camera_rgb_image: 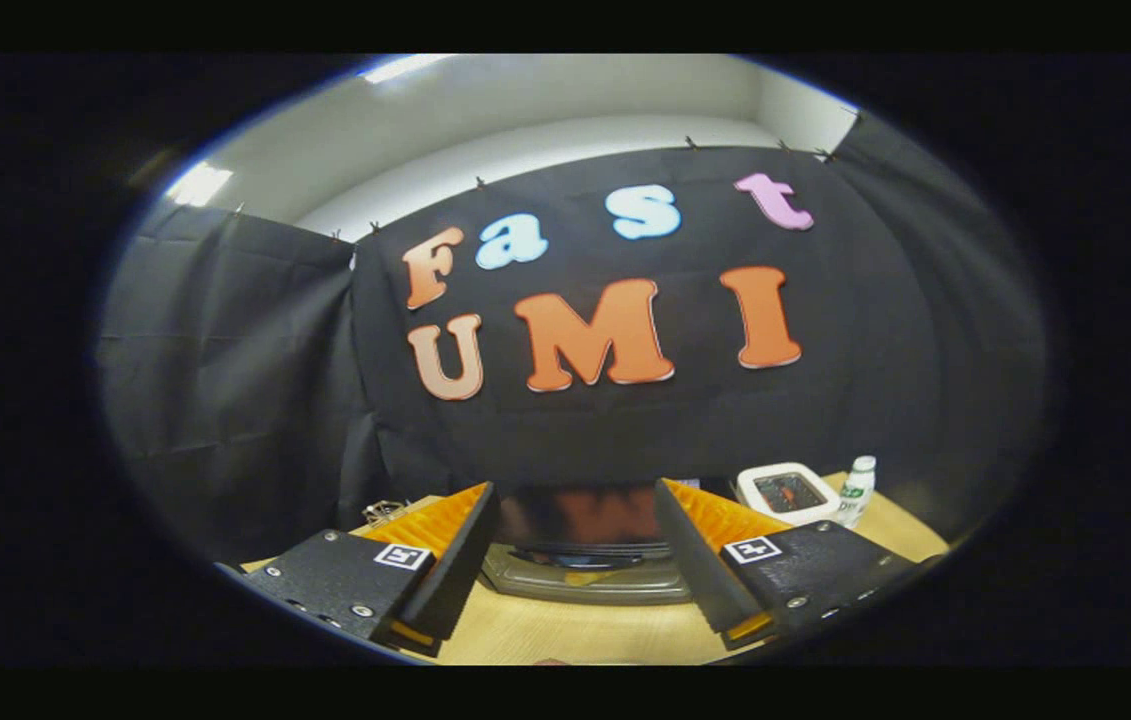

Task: Open the toaster oven, put the food inside, and close the toaster oven door.

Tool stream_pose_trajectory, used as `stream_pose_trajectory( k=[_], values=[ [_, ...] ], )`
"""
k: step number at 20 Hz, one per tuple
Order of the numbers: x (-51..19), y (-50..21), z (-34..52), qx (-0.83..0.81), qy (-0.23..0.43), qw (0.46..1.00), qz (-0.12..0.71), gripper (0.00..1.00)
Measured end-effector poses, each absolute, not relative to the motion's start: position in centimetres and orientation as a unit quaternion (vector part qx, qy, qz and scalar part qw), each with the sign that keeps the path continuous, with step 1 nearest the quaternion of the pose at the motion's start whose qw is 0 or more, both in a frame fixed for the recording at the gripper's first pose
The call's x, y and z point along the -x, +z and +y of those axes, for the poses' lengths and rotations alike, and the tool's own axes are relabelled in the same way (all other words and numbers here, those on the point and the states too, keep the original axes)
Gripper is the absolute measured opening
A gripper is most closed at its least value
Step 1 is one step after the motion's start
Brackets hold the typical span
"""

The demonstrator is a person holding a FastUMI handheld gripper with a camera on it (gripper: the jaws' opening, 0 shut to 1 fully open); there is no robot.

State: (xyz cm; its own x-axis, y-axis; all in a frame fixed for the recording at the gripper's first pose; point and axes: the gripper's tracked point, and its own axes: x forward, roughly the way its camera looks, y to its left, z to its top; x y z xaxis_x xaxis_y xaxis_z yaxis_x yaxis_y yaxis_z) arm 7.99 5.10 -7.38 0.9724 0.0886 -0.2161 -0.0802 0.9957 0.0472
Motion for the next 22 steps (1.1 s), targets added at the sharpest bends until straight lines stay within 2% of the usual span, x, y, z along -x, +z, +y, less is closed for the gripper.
stream_pose_trajectory(
  k=[5, 9, 15, 22],
  values=[
    [-5.1, -1.5, 5.6, 0.0, 0.063, 0.996, 0.064, 0.96],
    [-3.1, 1.2, 4.9, 0.041, 0.052, 0.997, 0.035, 0.97],
    [0.1, 3.6, 4.4, 0.046, 0.047, 0.998, 0.01, 0.97],
    [0.5, 4.6, 3.9, 0.025, 0.048, 0.999, -0.006, 0.97]
  ],
)
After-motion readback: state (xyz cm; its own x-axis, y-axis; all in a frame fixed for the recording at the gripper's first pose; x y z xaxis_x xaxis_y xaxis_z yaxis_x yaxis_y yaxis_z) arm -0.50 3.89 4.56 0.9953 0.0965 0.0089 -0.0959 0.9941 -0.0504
